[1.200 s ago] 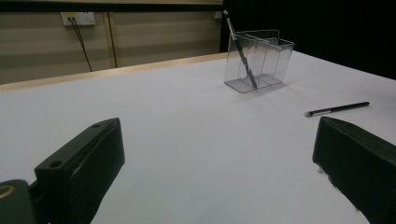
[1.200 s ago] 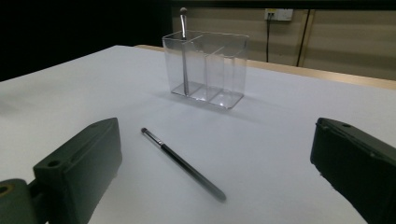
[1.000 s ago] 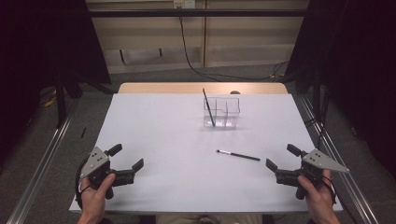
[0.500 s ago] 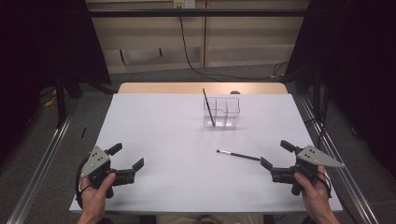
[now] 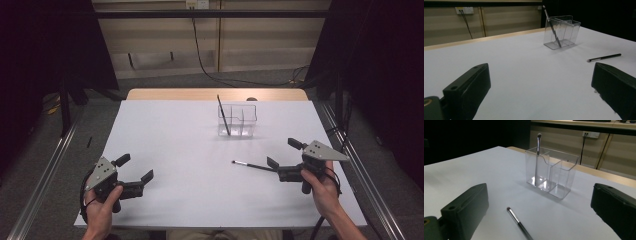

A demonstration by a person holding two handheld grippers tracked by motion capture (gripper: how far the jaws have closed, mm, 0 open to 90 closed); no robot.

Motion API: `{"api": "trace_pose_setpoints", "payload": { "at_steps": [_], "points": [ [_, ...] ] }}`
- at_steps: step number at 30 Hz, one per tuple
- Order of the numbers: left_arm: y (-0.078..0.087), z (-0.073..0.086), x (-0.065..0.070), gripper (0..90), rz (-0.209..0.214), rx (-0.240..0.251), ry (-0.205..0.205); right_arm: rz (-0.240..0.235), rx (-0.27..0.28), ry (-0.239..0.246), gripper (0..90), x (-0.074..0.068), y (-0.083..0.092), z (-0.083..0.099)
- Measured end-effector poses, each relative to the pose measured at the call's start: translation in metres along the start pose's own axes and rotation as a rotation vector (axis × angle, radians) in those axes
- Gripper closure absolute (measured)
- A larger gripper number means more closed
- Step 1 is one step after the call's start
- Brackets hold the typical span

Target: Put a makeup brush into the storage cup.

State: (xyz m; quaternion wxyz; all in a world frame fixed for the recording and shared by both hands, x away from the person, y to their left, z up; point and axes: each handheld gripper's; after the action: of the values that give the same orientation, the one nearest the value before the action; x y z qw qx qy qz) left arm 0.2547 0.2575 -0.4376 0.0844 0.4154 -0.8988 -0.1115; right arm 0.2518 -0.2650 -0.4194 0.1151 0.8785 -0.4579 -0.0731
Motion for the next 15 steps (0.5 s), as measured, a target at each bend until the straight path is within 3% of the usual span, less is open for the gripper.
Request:
{"api": "trace_pose_setpoints", "payload": {
  "at_steps": [6,15],
  "points": [
    [0.001,0.0,0.0,2.4,-0.005,-0.001,-0.004,-0.034,-0.015,0.025,1.4,-0.001,-0.015,-0.01],
    [0.001,0.0,0.0,2.4,-0.014,0.001,0.003,-0.028,-0.032,0.019,2.1,0.007,-0.034,-0.019]
  ]
}}
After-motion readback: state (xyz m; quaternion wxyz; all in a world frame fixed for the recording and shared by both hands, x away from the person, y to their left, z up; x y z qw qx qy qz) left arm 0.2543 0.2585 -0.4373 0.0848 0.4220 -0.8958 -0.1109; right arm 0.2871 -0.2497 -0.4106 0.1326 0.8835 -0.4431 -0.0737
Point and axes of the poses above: each handheld gripper's, and its own axes: y roughly backward along the jaws, z roughly out of its underside, x roughly to its right
